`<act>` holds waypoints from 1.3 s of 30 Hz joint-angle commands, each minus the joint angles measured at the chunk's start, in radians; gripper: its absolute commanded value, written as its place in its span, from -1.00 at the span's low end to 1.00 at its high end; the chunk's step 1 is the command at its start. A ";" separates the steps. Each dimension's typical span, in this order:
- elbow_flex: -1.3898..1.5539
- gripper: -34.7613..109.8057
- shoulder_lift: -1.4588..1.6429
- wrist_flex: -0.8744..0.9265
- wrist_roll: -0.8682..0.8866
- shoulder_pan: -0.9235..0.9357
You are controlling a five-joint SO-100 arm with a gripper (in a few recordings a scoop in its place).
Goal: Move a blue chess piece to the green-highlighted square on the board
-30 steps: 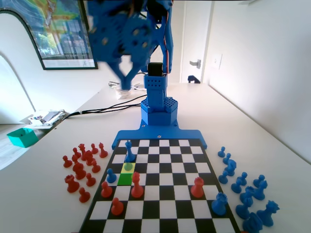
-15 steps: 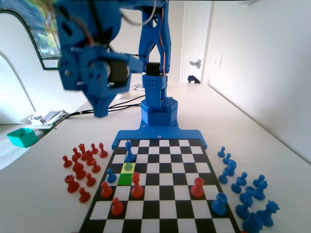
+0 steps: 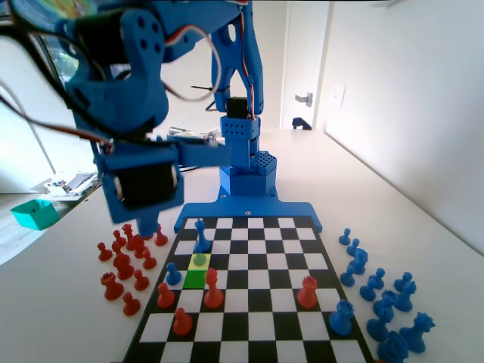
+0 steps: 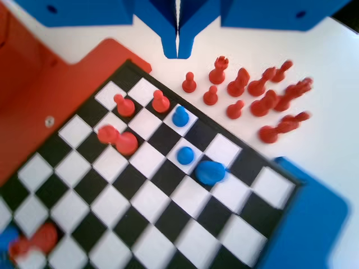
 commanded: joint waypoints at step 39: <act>0.356 -0.32 0.123 -0.227 0.133 -0.072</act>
